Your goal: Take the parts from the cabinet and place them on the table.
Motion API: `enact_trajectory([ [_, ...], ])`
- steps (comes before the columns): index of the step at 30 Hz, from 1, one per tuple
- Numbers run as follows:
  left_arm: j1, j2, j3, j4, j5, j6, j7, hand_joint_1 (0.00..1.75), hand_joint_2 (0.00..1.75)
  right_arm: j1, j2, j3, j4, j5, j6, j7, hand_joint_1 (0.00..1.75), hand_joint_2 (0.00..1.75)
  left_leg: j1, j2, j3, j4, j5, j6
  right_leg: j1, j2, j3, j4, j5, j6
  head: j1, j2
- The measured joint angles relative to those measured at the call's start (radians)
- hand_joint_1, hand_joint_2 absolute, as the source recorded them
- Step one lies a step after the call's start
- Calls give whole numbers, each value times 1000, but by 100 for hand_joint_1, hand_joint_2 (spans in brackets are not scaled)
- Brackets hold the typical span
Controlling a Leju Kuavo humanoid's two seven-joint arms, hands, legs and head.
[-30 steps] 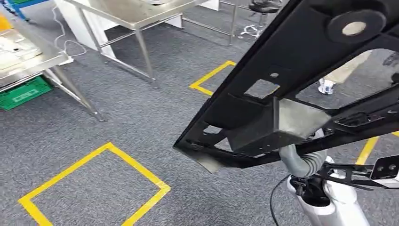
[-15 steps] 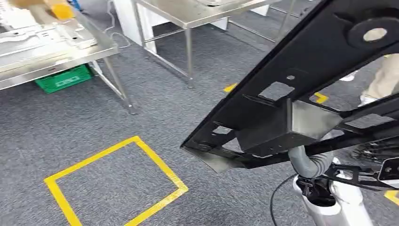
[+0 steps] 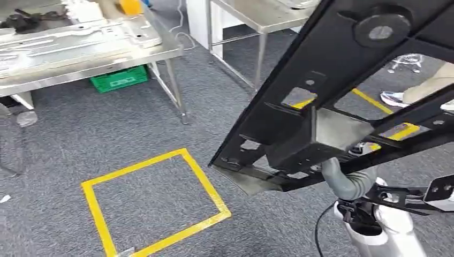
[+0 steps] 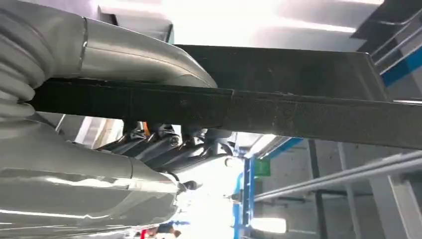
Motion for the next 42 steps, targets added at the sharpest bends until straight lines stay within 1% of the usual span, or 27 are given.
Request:
enact_trajectory([
  [1, -2, 0, 0, 0, 0, 0, -4, 0, 175, -3, 2, 5, 0, 4, -8, -1, 175, 175, 4, -18, -3, -2, 6, 17, 2, -5, 1, 4, -2, 5, 2, 0],
  [4, 1, 0, 0, 0, 0, 0, -8, 0, 175, -9, 11, 30, 0, 15, -18, -1, 175, 175, -2, -47, -9, 1, 4, 40, -2, -34, 10, -1, -4, 16, 2, 0],
  [5, 2, 0, 0, 0, 0, 1, -8, 0, 175, -12, 12, 34, 0, 15, -21, -2, 175, 175, 4, -57, -6, -2, 8, 49, -7, -17, 10, 4, -17, 25, 2, 0],
  [7, -2, 0, 0, 0, 0, 0, -13, 0, 175, -13, 14, 40, 0, 14, -28, -7, 175, 175, 4, -74, -7, -2, 9, 60, -9, 56, -32, 104, -82, 22, 2, 0],
  [9, -5, 0, 0, 0, 0, 0, -18, 0, 175, -12, 14, 47, 1, 14, -31, -7, 175, 175, -1, -99, -7, -1, 9, 64, -9, 76, -118, 282, -153, 21, 2, 0],
  [10, -5, 0, 0, 0, 0, 0, -18, 0, 175, -11, 16, 50, 1, 14, -35, -7, 175, 175, -4, -113, -6, -1, 9, 66, -8, 77, -149, 336, -159, 19, 2, 0],
  [11, -4, 0, 0, 0, 0, -1, -19, 0, 175, -11, 18, 52, 1, 14, -37, -7, 175, 175, -6, -127, -5, -1, 9, 66, -6, 79, -155, 334, -142, 16, 2, 0],
  [13, -3, 0, 0, 0, 0, 0, -21, 0, 175, -13, 20, 58, 1, 14, -42, -8, 175, 175, -12, -156, 1, -1, 9, 66, 1, 90, -105, 203, -51, 4, 2, 0],
  [14, -4, 0, 0, 0, 0, 0, -21, 0, 175, -14, 21, 59, 0, 14, -43, -8, 175, 175, -13, -170, 3, -1, 9, 66, 3, 113, -66, 109, 0, -8, 2, 0],
  [15, -5, -3, 0, 0, 0, 0, -21, 0, 175, -15, 21, 61, 0, 14, -43, -9, 175, 175, -8, -179, 2, -1, 9, 66, 6, 162, -43, 41, 21, -23, 2, 0],
  [16, -8, -6, 0, 0, 0, 0, -22, 0, 175, -15, 22, 63, -1, 14, -44, -9, 175, 175, -11, -194, -3, 1, 10, 65, 3, 168, -37, 26, 21, -24, 1, 0],
  [19, 0, -4, 0, 0, 0, 0, -24, 0, 175, -24, 24, 66, -2, 13, -47, -9, 175, 175, -1, -223, -13, -4, 17, 47, 10, 142, -29, 15, 16, -22, 2, 0],
  [20, 1, 1, 0, 2, 0, 0, -24, 0, 175, -28, 27, 67, -2, 13, -48, -9, 175, 175, -7, -231, -12, -4, 15, 42, -3, 125, -24, -2, 23, -23, 2, 0],
  [22, -2, -2, 0, 1, 0, -5, -28, 0, 175, -36, 35, 69, -2, 13, -55, -3, 175, 175, -10, -131, -43, 61, -37, 32, -4, 102, -16, -11, 27, -28, -2, 0],
  [23, -7, 0, 0, 1, 0, -8, -31, 0, 175, -36, 35, 68, -2, 13, -61, 3, 175, 175, -5, -107, -81, 140, -78, 25, -4, 93, -16, -11, 26, -28, -2, 0],
  [25, -11, 1, 0, 1, 0, -11, -34, 0, 175, -36, 35, 68, 1, 13, -72, 8, 175, 175, 6, -95, -147, 281, -130, 12, -5, 69, -18, -10, 25, -27, -2, 0],
  [26, -9, 1, 0, 1, 0, -11, -34, 0, 175, -34, 36, 69, 1, 9, -75, 9, 175, 175, 12, -92, -153, 296, -124, 8, -6, 64, -17, -9, 24, -25, -2, 0],
  [27, -7, 1, 0, 1, 0, -12, -34, 0, 175, -34, 38, 69, 1, 8, -78, 8, 175, 175, 17, -90, -134, 263, -97, 2, -9, 59, -16, -8, 22, -22, -2, 0],
  [29, -7, 3, 0, 1, 0, -12, -35, 0, 175, -34, 39, 69, 1, 8, -80, 4, 175, 175, 26, -84, -43, 94, -13, -8, -15, 53, -13, 0, 14, -9, -2, 0],
  [30, -8, 3, 0, 1, 0, -13, -35, 0, 175, -35, 41, 69, 0, 8, -82, 3, 175, 175, 30, -75, -1, 13, 9, -13, -14, 52, -13, 6, 9, -1, -2, 0],
  [32, -9, 3, 0, 1, 0, -16, -35, 0, 175, -37, 42, 69, -2, 8, -83, 1, 175, 175, 22, -80, 0, 8, -4, 8, -8, 53, -18, 12, 8, 14, 0, 0],
  [36, -7, 3, 0, 1, 0, -18, -40, 0, 175, -38, 44, 71, -5, 8, -83, 1, 175, 175, 19, -84, 2, 6, -3, 41, -19, 59, -12, 14, -6, 35, 1, 0],
  [37, -8, 3, 0, 1, 0, -18, -40, 0, 175, -39, 44, 71, -8, 7, -83, 1, 175, 175, 18, -85, 1, 6, -4, 48, -18, 68, -34, 62, -40, 33, 1, 0],
  [39, -8, 3, 0, 1, 0, -18, -40, 0, 175, -40, 44, 71, -8, 7, -83, 1, 175, 175, 13, -87, 2, 7, -6, 55, -15, 74, -116, 235, -121, 30, 1, 0],
  [40, -8, 3, 0, 1, 0, -18, -40, 0, 175, -40, 44, 71, -8, 5, -83, 2, 175, 175, 8, -88, 2, 7, -7, 58, -15, 74, -154, 310, -143, 28, 1, 0],
  [41, -7, 3, 0, 1, 0, -18, -40, 0, 175, -39, 44, 71, -8, 5, -83, 2, 175, 175, 4, -90, 3, 7, -9, 60, -14, 74, -175, 343, -139, 26, 1, 0],
  [42, -7, 3, 0, 1, 0, -18, -40, 0, 175, -39, 44, 71, -8, 3, -83, 2, 175, 175, 0, -93, 6, 7, -10, 62, -11, 74, -171, 324, -115, 22, 1, 0],
])
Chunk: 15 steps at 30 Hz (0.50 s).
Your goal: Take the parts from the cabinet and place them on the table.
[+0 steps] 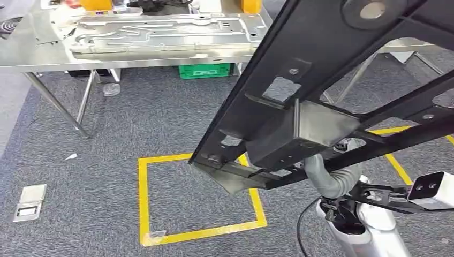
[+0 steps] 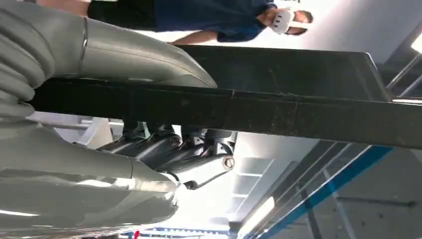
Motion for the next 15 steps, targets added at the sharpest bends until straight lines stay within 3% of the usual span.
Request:
enact_trajectory([
  [1, -1, 0, 0, 0, 0, 0, 0, 0, 175, 0, 0, -1, 0, -1, 0, 0, 175, 175, -4, -3, 4, 0, -1, 2, 5, 2, 26, -63, 44, -7, 0, 0],
  [3, -2, 0, 0, 0, 0, 0, -2, 0, 175, 0, 0, -5, 0, -3, 0, 0, 175, 175, -11, -9, 13, 0, -6, 4, 18, 9, 99, -235, 135, -32, 0, 0],
  [4, -1, -9, 0, 0, 0, -1, -2, 0, 175, 1, 0, -8, -2, -5, 2, -1, 175, 175, -10, -10, 12, -1, -8, 2, 25, 14, 120, -276, 133, -54, -2, 0],
  [7, 2, -6, 0, 0, 0, -3, -5, 0, 175, 8, -2, -17, -3, -10, 6, -5, 175, 175, -2, -12, 8, -3, -9, -11, 34, 14, 124, -300, 134, -52, 0, 0],
  [8, 2, -6, 0, 0, 0, -4, -5, 0, 175, 9, -2, -23, -4, -12, 10, -8, 175, 175, -4, -12, 10, -6, -9, -16, 32, 14, 127, -309, 136, -52, 0, 0],
  [9, 2, -4, 0, 0, 0, -6, -6, 0, 175, 10, -2, -26, -7, -14, 12, -9, 175, 175, -5, -11, 10, -2, -18, -18, 17, 9, 137, -325, 142, -49, 0, 0],
  [10, 1, -5, 0, 0, 0, -10, -10, 0, 175, 9, -2, -26, -9, -15, 17, -9, 175, 175, -7, -6, 0, 29, -39, -23, 17, 7, 146, -331, 142, -51, -2, 0],
  [13, 0, -1, 0, 0, 0, -10, -12, 0, 175, 16, -2, -32, -8, -17, 30, -10, 175, 175, 4, -4, -114, 252, -134, -40, 16, 3, 153, -331, 135, -53, -3, 0],
  [14, 3, 0, 0, 0, 0, -11, -12, 0, 175, 20, -2, -32, -8, -17, 33, -10, 175, 175, 8, -3, -144, 300, -138, -45, 14, 3, 156, -330, 131, -51, -3, 0],
  [15, 5, 0, 0, 0, 0, -11, -12, 0, 175, 24, -2, -33, -8, -18, 34, -10, 175, 175, 12, -2, -148, 295, -118, -49, 12, 4, 161, -330, 127, -48, -2, 0],
])
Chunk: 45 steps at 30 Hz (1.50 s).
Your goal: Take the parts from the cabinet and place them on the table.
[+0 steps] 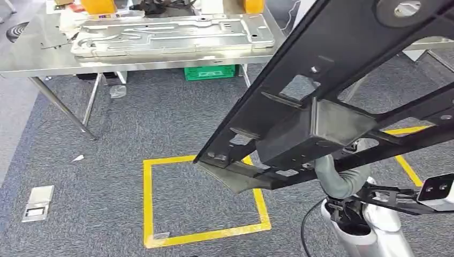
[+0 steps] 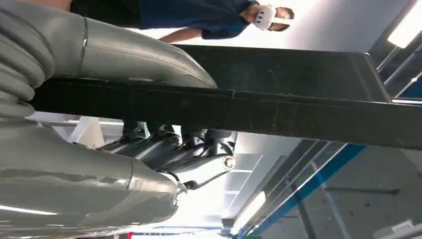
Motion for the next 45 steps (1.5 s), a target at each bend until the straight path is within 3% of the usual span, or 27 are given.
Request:
enact_trajectory([
  [1, 1, 0, 0, 0, 0, -1, 0, 0, 175, 2, 0, -1, 0, 0, 1, 0, 175, 175, 3, 2, 17, -47, 39, -4, -3, 1, 6, 1, -5, 5, 0, 0],
  [3, 0, 1, 0, 0, 0, -1, 0, 0, 175, 2, 0, -6, 0, -1, 3, 0, 175, 175, 13, 11, 97, -229, 148, -16, -11, 1, 24, 8, -23, 19, 0, 0],
  [4, 0, 0, 0, 0, 0, -1, 0, 0, 175, 2, 0, -7, 0, -1, 4, 0, 175, 175, 13, 14, 117, -261, 140, -22, -10, 1, 27, 11, -32, 29, 0, 0],
  [7, -2, 0, 0, 0, 0, -1, -1, 0, 175, 4, 0, -16, 0, -3, 7, 1, 175, 175, 2, 12, 122, -276, 123, 12, -5, 1, 27, 13, -39, 43, -3, 0],
  [10, 2, 0, 0, 0, 0, -1, -1, 0, 175, 3, -3, -21, -1, -3, 8, 0, 175, 175, 4, 10, 132, -280, 118, 34, -11, 1, 28, 35, -60, 55, -3, 0],
  [13, 1, 0, 0, 0, 0, -1, -5, 0, 175, 5, -5, -26, 0, -4, 11, -2, 175, 175, -2, 9, 140, -280, 108, 49, -9, 1, -108, 278, -159, 57, -2, 0],
  [14, 1, 0, 0, 0, 0, -1, -5, 0, 175, 9, -6, -27, 0, -4, 13, -2, 175, 175, -6, 8, 143, -280, 104, 52, -9, 1, -151, 343, -168, 54, -2, 0],
  [15, 1, 0, 0, 0, 0, -1, -5, 0, 175, 12, -6, -29, 0, -4, 14, -2, 175, 175, -10, 7, 149, -280, 101, 53, -8, 1, -171, 358, -154, 52, -2, 0],
  [17, 2, 0, 0, 0, 0, -1, -5, 0, 175, 15, -6, -35, 0, -5, 18, -2, 175, 175, -19, 2, 167, -280, 89, 56, 0, 2, -143, 251, -58, 38, -2, 0],
  [18, 1, 0, 0, 0, 0, -2, -6, 0, 175, 14, -7, -38, 0, -5, 21, -2, 175, 175, -24, -1, 179, -281, 82, 57, 7, 4, -106, 152, 2, 24, -2, 0],
  [19, 0, -1, 0, 0, 0, -3, -8, 0, 175, 14, -7, -41, -1, -6, 22, -3, 175, 175, -24, -2, 186, -283, 76, 57, 19, 6, -79, 74, 35, 3, -2, 0],
  [20, -3, -6, 0, 0, 0, -5, -8, 0, 175, 15, -7, -42, -1, -6, 23, -4, 175, 175, -29, -3, 187, -285, 74, 53, 20, 5, -70, 70, 24, -14, -9, 0],
  [22, -3, -4, 0, 0, 0, -4, -8, 0, 175, 14, -8, -44, -3, -7, 24, -4, 175, 175, -18, -3, 186, -290, 73, 41, 28, 7, -65, 52, 17, -21, -6, 0],
  [24, -4, -5, -1, 0, 0, -5, -9, 0, 175, 15, -8, -47, -5, -7, 25, -5, 175, 175, -25, -3, 199, -306, 71, 32, 21, 7, -50, 24, 20, -19, -5, 0],
  [25, -4, -4, -1, 0, 0, -5, -9, 0, 175, 16, -7, -47, -9, -6, 25, -5, 175, 175, -25, 1, 200, -294, 63, 31, 14, 2, -33, 4, 26, -10, -5, 0],
  [26, -5, -4, -1, 0, 0, -5, -10, 0, 175, 13, -7, -47, -9, -7, 26, -6, 175, 175, -22, 2, 180, -254, 41, 27, 10, 1, -25, -4, 26, -13, -7, 0],
  [28, -5, 0, -1, 0, 0, -4, -10, 0, 175, 15, -7, -47, -8, -7, 26, -8, 175, 175, -14, 3, 91, -94, -25, 14, 7, 0, -14, -5, 17, -12, -9, 0],
  [29, -4, 1, -1, 0, 0, -4, -10, 0, 175, 19, -7, -47, -8, -8, 27, -8, 175, 175, -10, 3, 49, -27, -44, 8, 7, 0, -10, -5, 12, -11, -9, 0],
  [30, 0, 3, -1, 0, 0, -4, -10, 0, 175, 22, -7, -47, -8, -8, 28, -8, 175, 175, -6, 3, 25, 1, -35, 3, 6, 1, -3, -5, 7, -10, -9, 0],
  [32, 3, 3, -1, 0, 0, -5, -10, 0, 175, 24, -7, -47, -8, -8, 31, -9, 175, 175, 2, 4, 46, -81, 47, -8, 0, 3, 15, -2, -8, -1, -9, 0],
  [34, 3, 4, -1, 0, 0, -4, -11, 0, 175, 25, -7, -47, -8, -8, 32, -9, 175, 175, 12, 9, 115, -259, 155, -17, -5, 3, 36, 6, -30, 14, -9, 0],
  [35, 2, 4, -1, 0, 0, -5, -11, 0, 175, 25, -7, -47, -8, -8, 32, -9, 175, 175, 4, 10, 126, -270, 134, -19, 1, 4, 38, 10, -39, 23, -10, 0],
  [36, -1, 4, -1, 0, 0, -4, -11, 0, 175, 24, -7, -48, -9, -8, 32, -10, 175, 175, 5, 11, 134, -284, 125, 3, 2, 6, 35, 16, -44, 29, -10, 0],
  [40, 3, 5, -1, 0, 0, -5, -11, 0, 175, 24, -7, -48, -9, -8, 32, -10, 175, 175, 5, 9, 140, -286, 114, 33, -3, 2, 47, 11, -59, 46, -10, 0],
  [41, 2, 5, -1, 0, 0, -5, -12, 0, 175, 22, -7, -49, -9, -8, 32, -10, 175, 175, 5, 9, 145, -287, 110, 39, -3, 3, 34, 44, -73, 49, -10, 0],
  [44, -1, 5, -1, 0, 0, -5, -14, 0, 175, 25, -7, -50, -9, -9, 32, -10, 175, 175, 1, 8, 152, -286, 98, 49, -4, 3, -113, 282, -156, 54, -10, 0],
  [45, 0, 5, -1, 0, 0, -5, -14, 0, 175, 30, -7, -49, -9, -9, 32, -10, 175, 175, -1, 7, 158, -286, 93, 50, -4, 3, -157, 341, -161, 53, -10, 0],
])
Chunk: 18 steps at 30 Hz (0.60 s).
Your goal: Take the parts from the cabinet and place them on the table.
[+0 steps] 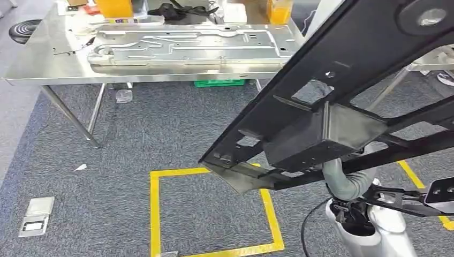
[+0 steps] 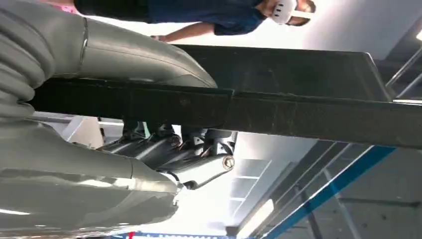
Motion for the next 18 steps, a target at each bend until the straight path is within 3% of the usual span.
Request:
enact_trajectory([
  [1, 2, 0, 0, 0, 0, 0, 0, 0, 175, 4, 0, 0, 0, 0, 1, 0, 175, 175, -3, -2, 10, 0, -7, 0, 1, 0, -19, 4, 24, -2, 0, 0],
  [2, 4, 0, 0, 0, 0, 0, 0, 0, 175, 5, 0, 0, 0, 0, 2, 0, 175, 175, -5, -3, 22, 0, -15, 1, 2, 1, -11, -39, 72, -5, 0, 0],
  [4, 3, 0, 0, 0, 0, 0, 0, 0, 175, 5, 0, -1, 0, 0, 4, 0, 175, 175, -12, -5, 49, -1, -32, 0, 11, 3, 47, -212, 191, -26, 0, 0],
  [5, 6, -3, 0, 0, 0, 0, 0, 0, 175, 5, 0, -1, 0, 0, 6, 0, 175, 175, -7, -6, 57, -5, -39, -2, 19, 4, 69, -264, 207, -42, 0, 0],
  [6, 2, -5, 0, 0, 0, -1, 0, 0, 175, 7, 0, -2, 0, 0, 8, -1, 175, 175, -11, -7, 58, -6, -42, -9, 22, 2, 74, -269, 199, -52, -6, 0],
  [9, 2, -5, 0, 0, 0, -1, 0, 0, 175, 8, 0, -2, -1, 0, 10, -1, 175, 175, -5, -4, 61, -21, -48, -25, 30, 5, 80, -292, 183, -61, 0, 0],
  [10, 1, -5, 0, 0, 0, -1, 0, 0, 175, 9, 0, -2, -4, 0, 10, -1, 175, 175, -10, -2, 72, -28, -54, -31, 18, 5, 101, -318, 188, -61, 0, 0],
  [11, -1, -6, 0, 0, 0, -2, 0, 0, 175, 10, 0, -2, -6, 0, 10, -2, 175, 175, -11, 0, 76, -12, -62, -31, 16, 2, 115, -331, 187, -62, -4, 0],
  [12, -2, -6, 0, 0, 0, -1, -1, 0, 175, 7, 0, -2, -6, 0, 10, -2, 175, 175, -10, 1, 48, 42, -86, -34, 14, 1, 125, -335, 184, -65, -4, 0],
  [14, 0, -2, 0, 0, 0, 0, -1, 0, 175, 12, 0, -2, -6, 0, 11, -2, 175, 175, -7, 1, -50, 203, -144, -42, 13, 0, 137, -336, 171, -67, -5, 0],
  [15, 3, -2, 0, 0, 0, 0, -1, 0, 175, 16, 0, -2, -6, 0, 11, -2, 175, 175, -6, 1, -96, 266, -155, -46, 13, 1, 144, -335, 163, -67, -5, 0],
  [16, 6, -1, 0, 0, 0, 0, -1, 0, 175, 21, 1, -2, -5, 0, 11, -2, 175, 175, -5, 1, -121, 283, -138, -48, 13, 3, 155, -335, 154, -66, -5, 0],
  [17, 8, -1, 0, 0, 0, 0, -1, 0, 175, 24, 1, -2, -5, 0, 11, -2, 175, 175, -3, 1, -119, 253, -96, -51, 12, 4, 168, -335, 145, -64, -5, 0],
  [18, 8, -1, 0, 0, 0, 0, -1, 0, 175, 25, 1, -2, -5, 0, 12, -2, 175, 175, 0, 1, -101, 186, -38, -51, 12, 5, 183, -335, 134, -61, -5, 0],
])
